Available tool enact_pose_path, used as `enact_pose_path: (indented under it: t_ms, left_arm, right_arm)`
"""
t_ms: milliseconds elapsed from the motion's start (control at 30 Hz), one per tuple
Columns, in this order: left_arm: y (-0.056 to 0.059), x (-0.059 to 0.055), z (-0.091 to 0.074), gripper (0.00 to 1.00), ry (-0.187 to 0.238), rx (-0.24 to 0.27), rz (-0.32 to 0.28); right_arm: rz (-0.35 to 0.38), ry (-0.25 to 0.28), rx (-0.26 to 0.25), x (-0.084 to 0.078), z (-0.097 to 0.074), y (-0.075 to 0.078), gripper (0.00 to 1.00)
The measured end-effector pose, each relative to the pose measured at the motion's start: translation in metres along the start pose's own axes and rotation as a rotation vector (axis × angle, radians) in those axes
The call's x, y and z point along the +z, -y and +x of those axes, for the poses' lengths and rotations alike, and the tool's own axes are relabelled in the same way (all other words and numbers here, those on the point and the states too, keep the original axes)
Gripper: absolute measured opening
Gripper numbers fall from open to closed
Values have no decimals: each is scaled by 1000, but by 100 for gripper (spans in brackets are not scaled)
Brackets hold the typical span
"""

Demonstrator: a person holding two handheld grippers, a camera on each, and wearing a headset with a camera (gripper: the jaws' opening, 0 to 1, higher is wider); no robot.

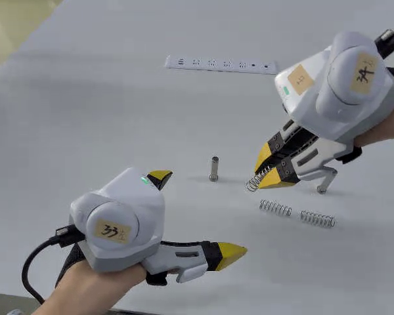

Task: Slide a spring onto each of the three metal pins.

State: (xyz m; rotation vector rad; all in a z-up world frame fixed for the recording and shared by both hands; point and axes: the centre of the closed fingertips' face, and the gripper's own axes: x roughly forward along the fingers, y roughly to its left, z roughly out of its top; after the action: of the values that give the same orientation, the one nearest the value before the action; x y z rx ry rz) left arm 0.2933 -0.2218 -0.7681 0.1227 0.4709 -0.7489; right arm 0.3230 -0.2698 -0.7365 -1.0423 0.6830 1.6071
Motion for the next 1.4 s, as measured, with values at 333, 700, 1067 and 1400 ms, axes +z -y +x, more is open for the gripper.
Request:
enact_pose_path:
  t_ms: [333,700,1067,1400]
  left_arm:
    - [3,-2,3,97,-6,-13,-12]
    - [2,-4,7,97,-12,-18,-12]
    - [-2,-7,10,97,-12,-16,-36]
    - [3,-15,10,95,-27,-33,-42]
  right_arm:
    - [-59,-76,17,9,11,33,7]
    - [-117,-154,38,16,20,59,7]
    - [-136,-205,73,16,36,64,7]
    - [-155,-237,99,10,48,65,7]
